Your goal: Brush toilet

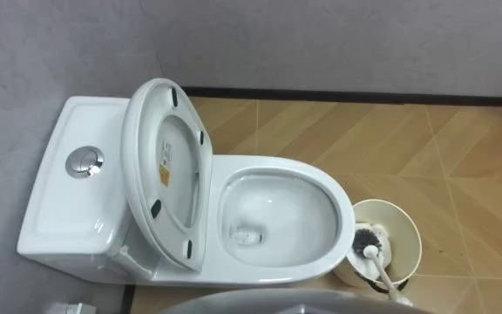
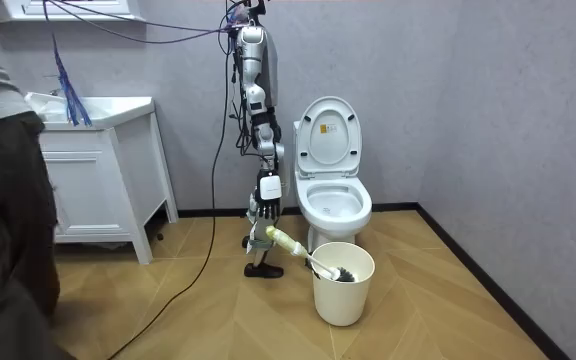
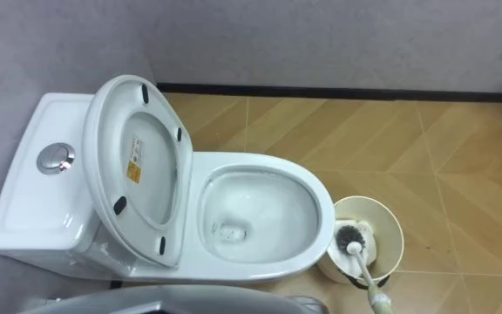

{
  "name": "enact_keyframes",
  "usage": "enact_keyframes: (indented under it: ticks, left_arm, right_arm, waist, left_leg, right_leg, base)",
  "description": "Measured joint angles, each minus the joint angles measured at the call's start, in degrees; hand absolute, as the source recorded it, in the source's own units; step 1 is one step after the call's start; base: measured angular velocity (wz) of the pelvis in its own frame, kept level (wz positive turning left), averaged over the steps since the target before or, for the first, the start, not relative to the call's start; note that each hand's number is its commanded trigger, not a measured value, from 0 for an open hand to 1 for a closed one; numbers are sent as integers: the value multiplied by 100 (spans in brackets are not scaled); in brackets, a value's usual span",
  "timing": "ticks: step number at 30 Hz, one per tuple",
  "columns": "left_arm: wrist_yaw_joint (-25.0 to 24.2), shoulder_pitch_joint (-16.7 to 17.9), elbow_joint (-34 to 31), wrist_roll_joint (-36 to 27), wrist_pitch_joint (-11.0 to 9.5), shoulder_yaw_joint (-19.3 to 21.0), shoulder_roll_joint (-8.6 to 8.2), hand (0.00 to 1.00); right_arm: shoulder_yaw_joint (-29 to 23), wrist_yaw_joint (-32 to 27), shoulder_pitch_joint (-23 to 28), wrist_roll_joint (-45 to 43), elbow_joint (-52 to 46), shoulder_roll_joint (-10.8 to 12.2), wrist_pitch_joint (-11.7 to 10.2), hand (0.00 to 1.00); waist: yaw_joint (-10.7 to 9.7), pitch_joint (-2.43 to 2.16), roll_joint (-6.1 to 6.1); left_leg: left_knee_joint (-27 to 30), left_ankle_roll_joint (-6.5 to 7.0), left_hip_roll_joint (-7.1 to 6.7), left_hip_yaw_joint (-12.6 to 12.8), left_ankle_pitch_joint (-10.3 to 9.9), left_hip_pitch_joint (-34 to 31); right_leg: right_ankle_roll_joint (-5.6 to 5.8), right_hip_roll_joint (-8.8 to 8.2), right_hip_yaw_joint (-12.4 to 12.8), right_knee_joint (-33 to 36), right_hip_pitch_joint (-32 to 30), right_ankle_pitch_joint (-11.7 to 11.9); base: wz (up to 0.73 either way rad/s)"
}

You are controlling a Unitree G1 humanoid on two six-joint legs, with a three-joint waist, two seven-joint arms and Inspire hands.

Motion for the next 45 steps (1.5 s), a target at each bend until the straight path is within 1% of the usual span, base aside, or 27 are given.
enact_keyframes:
  ticks: [7,11,15,18,20,21,23,25,27,31,33,35,37,38,39,40,43,44,45]
  left_arm:
    - [-86,-4,0,0,-2,0,10,0]
    - [-86,-4,20,-3,-8,0,10,0]
    - [-73,-18,60,-2,-34,-99,17,0]
    - [-72,-21,49,-3,-151,-115,17,0]
    - [-69,-27,45,-2,-180,-115,19,0]
    - [-56,-35,43,-2,-210,-115,24,0]
    - [-6,-36,24,-2,-265,-115,28,0]
    - [93,-40,9,-2,-340,-115,33,0]
    - [175,-42,-16,-2,-378,-114,34,0]
    - [303,-90,-82,-2,-446,-103,40,0]
    - [329,-141,-82,-3,-461,-96,47,0]
    - [354,-173,-85,-8,-513,-99,66,0]
    - [443,-267,-85,-19,-614,-105,87,0]
    - [445,-300,-85,-27,-649,-109,92,0]
    - [452,-363,-84,-42,-713,-111,94,0]
    - [454,-386,-84,-96,-802,-123,94,0]
    - [455,-590,-73,-460,-985,-135,93,0]
    - [455,-594,-62,-539,-994,-135,91,0]
    - [455,-595,-65,-644,-1059,-134,91,0]
  right_arm:
    - [-1,0,-2,0,-13,-1,-102,0]
    - [0,-21,-2,2,-13,1,-117,0]
    - [-47,-262,-7,-53,-14,2,-178,0]
    - [-69,-524,9,-74,-140,1,-240,0]
    - [-92,-721,7,-76,-259,1,-316,0]
    - [-117,-839,4,-76,-334,0,-392,0]
    - [-147,-1029,-1,-75,-471,0,-458,0]
    - [-178,-1279,-12,-70,-569,-2,-599,0]
    - [-183,-1436,-13,-64,-647,-1,-673,0]
    - [-346,-1692,-10,-28,-905,-4,-768,0]
    - [-419,-1801,-22,-17,-935,-12,-844,0]
    - [-438,-1905,-56,29,-934,-13,-873,0]
    - [-441,-2054,-145,178,-971,-14,-978,0]
    - [-444,-2097,-165,222,-997,-14,-1021,0]
    - [-450,-2184,-253,284,-1002,-17,-1109,0]
    - [-449,-2273,-338,327,-1002,-20,-1181,0]
    - [-443,-2435,-479,584,-842,-26,-1363,0]
    - [-442,-2467,-528,649,-843,-26,-1370,0]
    - [-445,-2537,-571,716,-816,-27,-1411,0]
  waist:
    - [0,3,-6]
    - [0,3,-6]
    - [-6,8,-3]
    - [8,11,-5]
    - [4,12,-4]
    - [6,12,-4]
    - [3,12,-2]
    - [10,12,0]
    - [7,11,5]
    - [14,6,49]
    - [26,1,69]
    - [27,2,76]
    - [36,-4,86]
    - [34,6,78]
    - [36,7,99]
    - [29,18,111]
    - [33,20,125]
    - [41,18,131]
    - [44,11,141]
  left_leg:
    - [0,0,-1,3,0,-2]
    - [0,0,-1,2,0,0]
    - [0,0,-3,-1,0,-24]
    - [0,0,-4,12,0,-32]
    - [0,0,-4,12,0,-41]
    - [0,0,-4,12,0,-46]
    - [0,0,-4,11,0,-55]
    - [0,0,-4,11,0,-67]
    - [0,0,-4,10,0,-99]
    - [18,0,-3,14,0,-259]
    - [20,1,-2,14,1,-342]
    - [21,1,-3,14,1,-424]
    - [61,1,-3,12,1,-535]
    - [80,1,-3,12,1,-586]
    - [105,1,0,10,1,-688]
    - [107,1,2,-7,2,-769]
    - [112,2,4,-50,3,-946]
    - [115,2,4,-58,3,-994]
    - [132,3,3,-69,4,-1101]
  right_leg:
    - [1,-1,-3,-1,0,-1]
    - [1,-1,2,-2,2,-1]
    - [5,-1,4,-2,7,-4]
    - [7,0,8,-2,-8,-6]
    - [7,0,7,-3,-15,-6]
    - [7,1,4,-4,-19,-6]
    - [7,3,1,-8,-25,-6]
    - [7,2,-9,-17,-26,-6]
    - [7,2,-18,-19,-51,-5]
    - [3,0,-11,12,-245,5]
    - [4,2,-15,24,-314,23]
    - [6,1,-24,22,-365,24]
    - [8,-3,-58,26,-461,40]
    - [5,-5,-79,34,-515,47]
    - [3,-7,-84,71,-590,55]
    - [0,-7,-93,94,-679,58]
    - [-4,-9,-149,90,-836,84]
    - [-4,-11,-161,95,-873,87]
    - [-5,-15,-175,108,-966,95]
  base:
    - [0]
    - [0]
    - [0]
    - [0]
    - [0]
    - [0]
    - [0]
    - [0]
    - [0]
    - [0]
    - [0]
    - [0]
    - [2]
    - [0]
    - [0]
    - [0]
    - [7]
    - [8]
    - [6]
